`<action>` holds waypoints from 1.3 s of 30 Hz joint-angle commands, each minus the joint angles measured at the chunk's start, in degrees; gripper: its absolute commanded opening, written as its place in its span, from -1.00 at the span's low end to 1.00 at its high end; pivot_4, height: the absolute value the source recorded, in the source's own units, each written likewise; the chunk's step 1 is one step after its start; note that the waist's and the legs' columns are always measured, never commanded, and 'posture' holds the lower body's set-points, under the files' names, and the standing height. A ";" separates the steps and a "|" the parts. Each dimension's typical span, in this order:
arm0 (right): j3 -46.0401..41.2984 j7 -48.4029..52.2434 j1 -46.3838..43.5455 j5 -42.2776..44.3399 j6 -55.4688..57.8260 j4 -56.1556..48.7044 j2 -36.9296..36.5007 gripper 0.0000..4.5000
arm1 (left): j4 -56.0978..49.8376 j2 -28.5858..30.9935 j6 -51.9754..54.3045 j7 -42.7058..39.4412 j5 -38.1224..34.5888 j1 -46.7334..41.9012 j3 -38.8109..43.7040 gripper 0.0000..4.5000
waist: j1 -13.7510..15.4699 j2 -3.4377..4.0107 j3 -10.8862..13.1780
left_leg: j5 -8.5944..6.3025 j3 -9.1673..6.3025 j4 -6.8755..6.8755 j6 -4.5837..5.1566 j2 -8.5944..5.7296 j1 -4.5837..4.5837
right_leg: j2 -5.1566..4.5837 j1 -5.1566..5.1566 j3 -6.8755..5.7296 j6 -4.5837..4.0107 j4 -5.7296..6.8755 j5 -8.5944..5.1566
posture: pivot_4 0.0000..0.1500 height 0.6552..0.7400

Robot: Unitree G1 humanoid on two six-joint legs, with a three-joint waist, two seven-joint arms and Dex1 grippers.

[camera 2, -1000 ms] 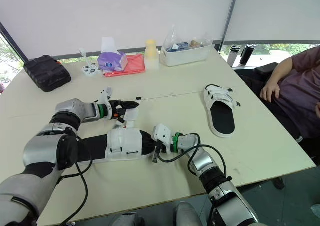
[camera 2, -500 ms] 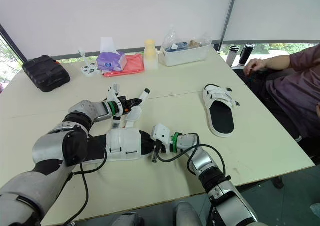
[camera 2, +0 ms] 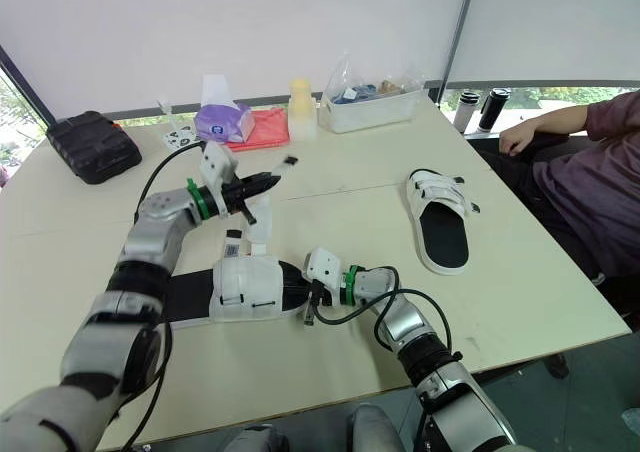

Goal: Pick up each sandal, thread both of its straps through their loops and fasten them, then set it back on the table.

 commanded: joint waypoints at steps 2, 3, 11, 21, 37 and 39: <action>2.79 -0.58 3.18 -5.29 3.25 7.38 -1.93 -1.00 | -8.64 4.55 -19.71 4.34 6.78 4.21 -2.06 -0.97 | 0.21 0.04 -0.01 | -0.01 0.01 -0.01 0.01 0.02 0.01 | 0.02 0.00 0.00 0.05 -0.04 -0.04 | 1.00 1.00; 2.80 -0.56 3.12 -5.31 3.18 7.49 -1.94 -1.00 | -9.46 5.27 -22.26 5.10 7.07 5.31 -1.93 -0.97 | 0.30 0.05 -0.02 | -0.01 0.01 -0.01 0.01 0.03 0.01 | 0.02 0.01 0.00 0.08 -0.04 -0.06 | 1.00 1.00; 2.97 -0.52 3.14 -5.35 2.44 8.43 -2.03 -1.00 | -2.35 16.42 -64.27 14.91 19.78 13.47 0.71 -0.97 | 1.03 0.28 -0.13 | -0.02 0.02 -0.08 0.05 0.08 0.03 | 0.06 0.01 -0.05 -0.09 -0.07 -0.04 | 1.00 1.00; 3.07 -0.52 2.37 -5.46 1.96 9.63 -1.84 -1.00 | 4.78 18.10 -83.25 29.80 44.36 8.70 6.72 -0.86 | 0.94 0.41 -0.20 | -0.03 0.06 -0.08 0.12 0.07 0.07 | 0.13 0.06 -0.08 0.01 -0.06 -0.09 | 1.00 1.00; 3.00 -0.41 1.54 -5.59 0.89 12.32 -1.40 -1.00 | 3.26 25.04 -50.97 26.25 20.25 17.71 0.70 0.65 | 0.76 0.55 -0.33 | -0.05 0.08 -0.08 0.17 0.13 0.18 | 0.18 0.13 -0.12 0.04 0.06 -0.10 | 1.00 1.00; 3.04 -0.31 1.11 -5.60 0.70 13.07 -1.21 -1.00 | -7.91 26.29 -29.48 14.74 4.79 23.17 0.48 0.65 | 0.51 0.63 -0.28 | -0.06 0.10 -0.08 0.18 0.15 0.19 | 0.18 0.12 -0.12 0.03 0.11 -0.11 | 1.00 1.00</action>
